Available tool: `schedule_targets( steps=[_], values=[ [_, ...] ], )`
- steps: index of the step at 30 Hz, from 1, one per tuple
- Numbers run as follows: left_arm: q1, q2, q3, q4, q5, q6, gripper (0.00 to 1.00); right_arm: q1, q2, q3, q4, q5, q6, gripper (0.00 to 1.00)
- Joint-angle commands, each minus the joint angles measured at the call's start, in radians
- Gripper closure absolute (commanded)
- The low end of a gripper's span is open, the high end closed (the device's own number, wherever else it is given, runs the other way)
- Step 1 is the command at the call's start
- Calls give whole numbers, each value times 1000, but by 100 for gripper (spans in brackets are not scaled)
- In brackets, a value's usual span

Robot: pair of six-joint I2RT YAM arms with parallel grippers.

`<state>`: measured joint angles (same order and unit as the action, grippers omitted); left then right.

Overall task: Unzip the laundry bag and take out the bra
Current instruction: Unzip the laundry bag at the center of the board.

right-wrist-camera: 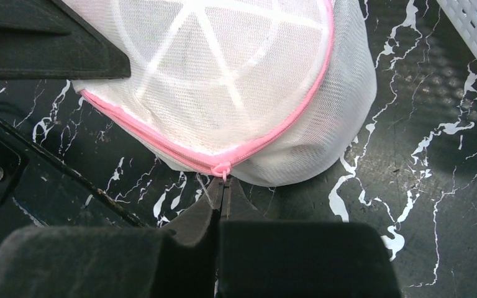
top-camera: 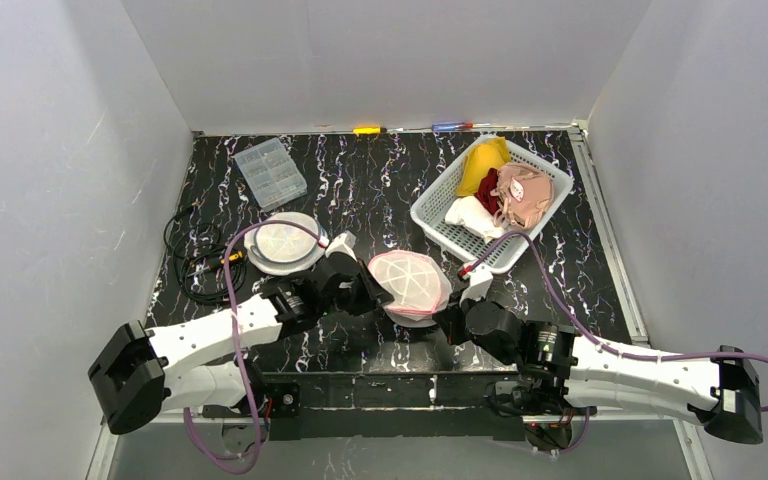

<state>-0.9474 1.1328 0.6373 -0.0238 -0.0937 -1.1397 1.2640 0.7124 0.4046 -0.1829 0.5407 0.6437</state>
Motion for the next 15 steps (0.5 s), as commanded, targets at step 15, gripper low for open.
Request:
schedule_targets(
  steps=[15],
  values=[
    [242,146,348,-194,549,444,100,103,75,78,104,63,-6,99]
  ],
)
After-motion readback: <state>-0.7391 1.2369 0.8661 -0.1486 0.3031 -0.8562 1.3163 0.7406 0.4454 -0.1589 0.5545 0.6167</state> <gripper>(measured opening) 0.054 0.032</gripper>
